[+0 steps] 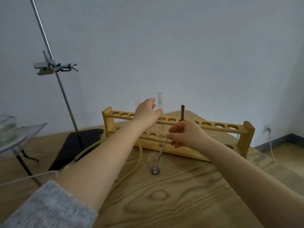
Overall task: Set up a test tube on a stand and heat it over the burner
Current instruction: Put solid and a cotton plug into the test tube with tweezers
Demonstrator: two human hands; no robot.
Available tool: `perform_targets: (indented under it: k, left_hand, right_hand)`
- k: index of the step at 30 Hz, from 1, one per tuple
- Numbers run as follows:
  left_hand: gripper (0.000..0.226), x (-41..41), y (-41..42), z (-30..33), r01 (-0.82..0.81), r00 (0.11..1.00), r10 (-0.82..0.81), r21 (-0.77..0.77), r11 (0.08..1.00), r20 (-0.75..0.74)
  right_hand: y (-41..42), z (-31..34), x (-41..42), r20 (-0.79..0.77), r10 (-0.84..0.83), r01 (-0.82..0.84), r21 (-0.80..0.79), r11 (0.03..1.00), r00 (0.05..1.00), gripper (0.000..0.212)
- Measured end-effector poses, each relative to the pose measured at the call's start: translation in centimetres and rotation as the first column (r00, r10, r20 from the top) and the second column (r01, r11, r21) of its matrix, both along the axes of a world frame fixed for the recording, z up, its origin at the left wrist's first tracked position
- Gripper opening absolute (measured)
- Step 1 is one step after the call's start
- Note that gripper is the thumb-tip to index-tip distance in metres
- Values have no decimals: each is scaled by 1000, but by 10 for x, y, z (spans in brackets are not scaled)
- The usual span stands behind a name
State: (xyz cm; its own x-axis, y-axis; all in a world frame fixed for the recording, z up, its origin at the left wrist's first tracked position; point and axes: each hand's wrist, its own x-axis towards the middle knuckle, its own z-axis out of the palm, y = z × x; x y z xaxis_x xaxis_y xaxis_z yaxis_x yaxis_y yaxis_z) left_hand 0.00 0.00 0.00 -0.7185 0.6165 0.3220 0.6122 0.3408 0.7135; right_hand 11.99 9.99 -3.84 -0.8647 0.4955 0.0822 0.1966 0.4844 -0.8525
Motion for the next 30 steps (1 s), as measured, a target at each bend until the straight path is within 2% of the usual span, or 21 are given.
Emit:
perform_targets:
  k: [7, 12, 15, 23, 30]
  left_hand:
    - [56, -6, 19, -2, -15, 1000, 14, -58, 998, -13]
    - [45, -8, 25, -8, -80, 995, 77, -40, 996, -62]
    - [33, -10, 26, -9, -96, 990, 93, -24, 995, -103]
    - [26, -6, 11, 6, -72, 985, 96, 164, 984, -141]
    - [20, 1, -14, 32, -45, 975, 107, 298, 953, -196]
  right_hand:
    - [2, -5, -11, 33, 26, -25, -18, 1000, 999, 36]
    - [-2, -8, -12, 11, 46, -46, -21, 999, 999, 13]
    - [-2, -11, -13, 15, 41, -40, -27, 999, 999, 8]
    - [-8, -16, -13, 49, -5, 10, -96, 995, 999, 20]
    - [-18, -25, -14, 52, -19, 20, -29, 999, 998, 23]
